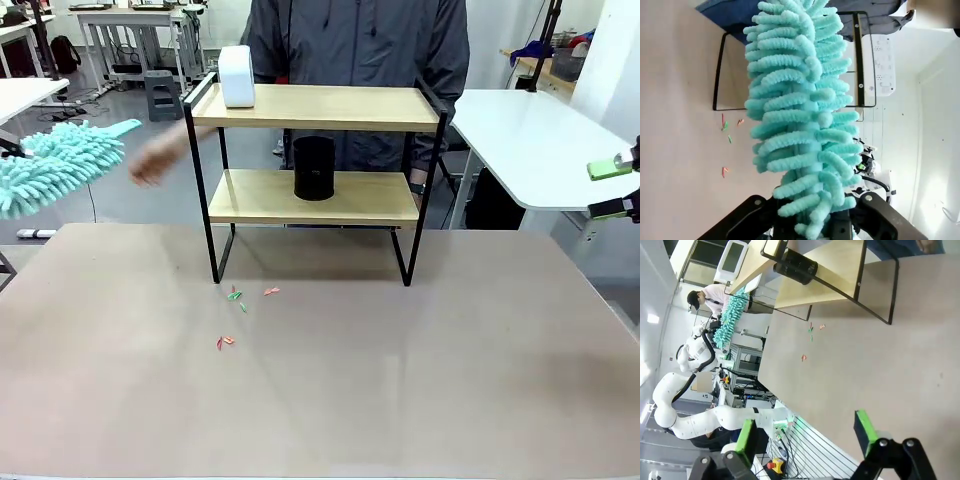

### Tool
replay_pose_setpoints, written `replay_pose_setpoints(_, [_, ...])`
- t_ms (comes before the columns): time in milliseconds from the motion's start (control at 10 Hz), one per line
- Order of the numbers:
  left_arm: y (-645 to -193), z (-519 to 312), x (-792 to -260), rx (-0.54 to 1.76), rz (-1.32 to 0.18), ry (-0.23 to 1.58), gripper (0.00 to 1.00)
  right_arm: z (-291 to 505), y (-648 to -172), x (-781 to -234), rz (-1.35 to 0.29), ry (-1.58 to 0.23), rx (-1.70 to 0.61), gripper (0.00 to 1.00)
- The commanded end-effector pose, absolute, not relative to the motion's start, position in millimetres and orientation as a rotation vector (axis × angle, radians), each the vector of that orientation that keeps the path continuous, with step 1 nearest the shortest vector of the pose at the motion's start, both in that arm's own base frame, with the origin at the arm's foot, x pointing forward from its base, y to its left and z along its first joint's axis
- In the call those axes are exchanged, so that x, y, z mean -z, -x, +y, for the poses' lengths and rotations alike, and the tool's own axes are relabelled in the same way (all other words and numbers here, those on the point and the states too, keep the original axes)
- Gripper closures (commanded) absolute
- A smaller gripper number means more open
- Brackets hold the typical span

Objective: Clean the shelf.
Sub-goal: Hand the Duster back to the human.

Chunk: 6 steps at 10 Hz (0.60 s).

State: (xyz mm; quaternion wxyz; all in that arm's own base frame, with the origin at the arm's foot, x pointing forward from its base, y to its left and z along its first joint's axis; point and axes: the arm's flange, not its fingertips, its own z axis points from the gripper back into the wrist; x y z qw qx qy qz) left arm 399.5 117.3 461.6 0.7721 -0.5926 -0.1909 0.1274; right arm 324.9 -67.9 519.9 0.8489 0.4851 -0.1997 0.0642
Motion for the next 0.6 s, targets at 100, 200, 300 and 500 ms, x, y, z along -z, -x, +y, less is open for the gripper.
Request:
replay_pose_setpoints(100, [-395.2, 115.4, -461.1, -0.252, -0.433, 1.282, 1.0, -69.5, -324.7, -518.3, -0.433, -1.023, -0.157, 0.0])
replay_pose_setpoints(200, [-395.2, 115.4, -461.1, -0.252, -0.433, 1.282, 1.0, -69.5, -324.7, -518.3, -0.433, -1.023, -0.157, 0.0])
replay_pose_setpoints(300, [-395.2, 115.4, -461.1, -0.252, -0.433, 1.282, 1.0, -69.5, -324.7, -518.3, -0.433, -1.023, -0.157, 0.0])
replay_pose_setpoints(500, [-395.2, 115.4, -461.1, -0.252, -0.433, 1.282, 1.0, -69.5, -324.7, -518.3, -0.433, -1.023, -0.157, 0.0])
